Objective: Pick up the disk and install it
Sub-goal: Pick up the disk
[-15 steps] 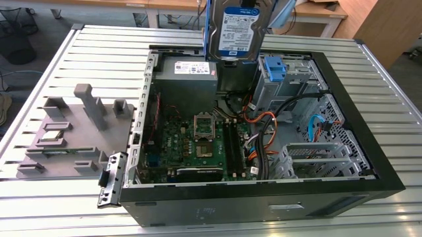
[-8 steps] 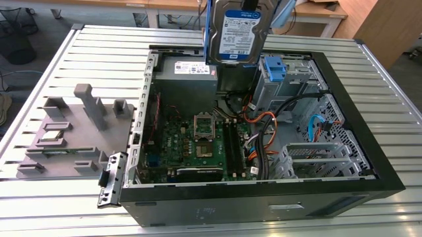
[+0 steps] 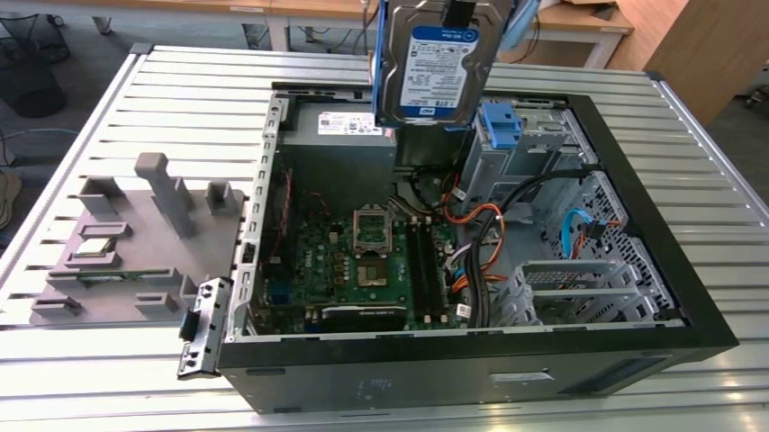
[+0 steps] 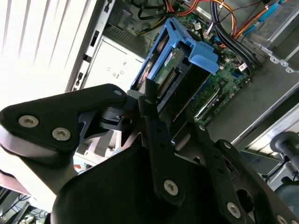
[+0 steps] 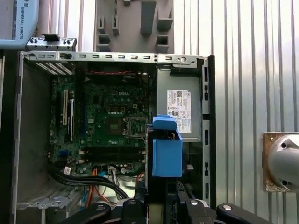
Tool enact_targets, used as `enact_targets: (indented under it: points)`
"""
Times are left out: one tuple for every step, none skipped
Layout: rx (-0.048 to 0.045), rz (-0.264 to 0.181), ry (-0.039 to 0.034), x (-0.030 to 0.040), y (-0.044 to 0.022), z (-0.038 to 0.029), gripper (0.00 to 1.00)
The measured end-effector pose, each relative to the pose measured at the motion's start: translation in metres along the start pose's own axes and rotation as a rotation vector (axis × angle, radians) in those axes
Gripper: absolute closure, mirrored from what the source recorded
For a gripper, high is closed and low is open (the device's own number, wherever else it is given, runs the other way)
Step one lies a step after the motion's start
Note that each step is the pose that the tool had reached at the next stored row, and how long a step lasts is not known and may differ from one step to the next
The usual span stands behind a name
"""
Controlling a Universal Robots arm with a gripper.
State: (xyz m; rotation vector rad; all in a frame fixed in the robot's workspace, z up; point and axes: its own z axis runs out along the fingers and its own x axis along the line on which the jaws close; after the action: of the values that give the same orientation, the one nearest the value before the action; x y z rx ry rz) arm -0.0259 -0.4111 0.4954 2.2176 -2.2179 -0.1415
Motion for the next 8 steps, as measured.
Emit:
enact_targets:
  points:
    - [0.0, 0.0, 0.0001, 0.0016, 0.0, -0.0001, 0.65]
    - [0.0001, 0.001, 0.0002, 0.0032, 0.0, -0.0001, 0.65]
    - [0.0001, 0.001, 0.0004, 0.0047, 0.0, -0.0002, 0.65]
    - [0.0001, 0.001, 0.0006, 0.0061, 0.0, -0.0003, 0.65]
    - [0.0001, 0.002, 0.0008, 0.0076, 0.0, -0.0004, 0.65]
    - [0.0001, 0.002, 0.0009, 0.009, 0.0, -0.0004, 0.65]
    - [0.0001, 0.003, 0.0011, 0.0104, 0.0, -0.0005, 0.65]
    - [0.0002, 0.003, 0.0011, 0.0118, 0.0, -0.0005, 0.65]
